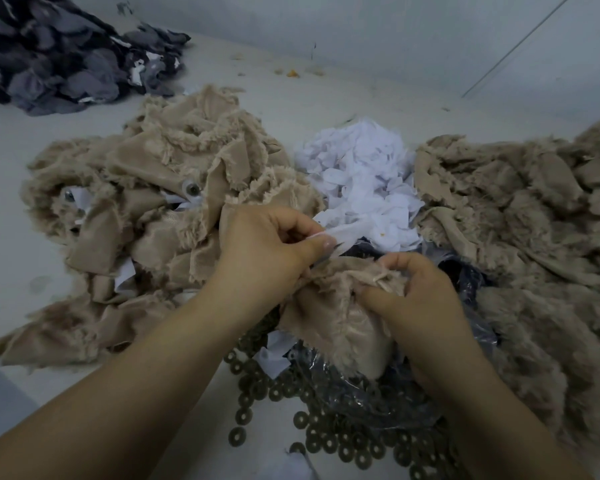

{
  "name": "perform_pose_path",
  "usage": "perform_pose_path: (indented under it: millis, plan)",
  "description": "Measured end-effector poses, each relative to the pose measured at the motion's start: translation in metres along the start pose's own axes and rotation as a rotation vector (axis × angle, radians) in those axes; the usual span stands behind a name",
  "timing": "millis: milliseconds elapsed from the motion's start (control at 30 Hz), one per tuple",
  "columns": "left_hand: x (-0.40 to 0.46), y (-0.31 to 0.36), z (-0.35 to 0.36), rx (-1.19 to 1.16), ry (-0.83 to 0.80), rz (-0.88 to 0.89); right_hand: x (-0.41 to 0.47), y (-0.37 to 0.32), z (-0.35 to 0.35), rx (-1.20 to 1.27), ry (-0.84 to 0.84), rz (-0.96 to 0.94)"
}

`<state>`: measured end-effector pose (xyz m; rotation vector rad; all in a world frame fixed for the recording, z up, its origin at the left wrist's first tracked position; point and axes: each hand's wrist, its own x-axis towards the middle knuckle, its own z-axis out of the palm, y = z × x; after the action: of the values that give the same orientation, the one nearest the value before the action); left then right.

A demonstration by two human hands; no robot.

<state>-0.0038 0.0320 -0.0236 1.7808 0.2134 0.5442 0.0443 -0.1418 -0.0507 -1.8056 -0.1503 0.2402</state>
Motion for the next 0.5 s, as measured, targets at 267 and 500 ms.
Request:
perform_pose_path:
  millis: [267,500]
  plan:
    - [-0.019,-0.016,0.015,0.385,-0.165,0.620,-0.002,0.005,0.006,0.342,-0.254,0.043]
    - [-0.027,-0.026,0.005,0.465,-0.192,0.804,-0.004,0.002,0.005,0.278,-0.174,-0.046]
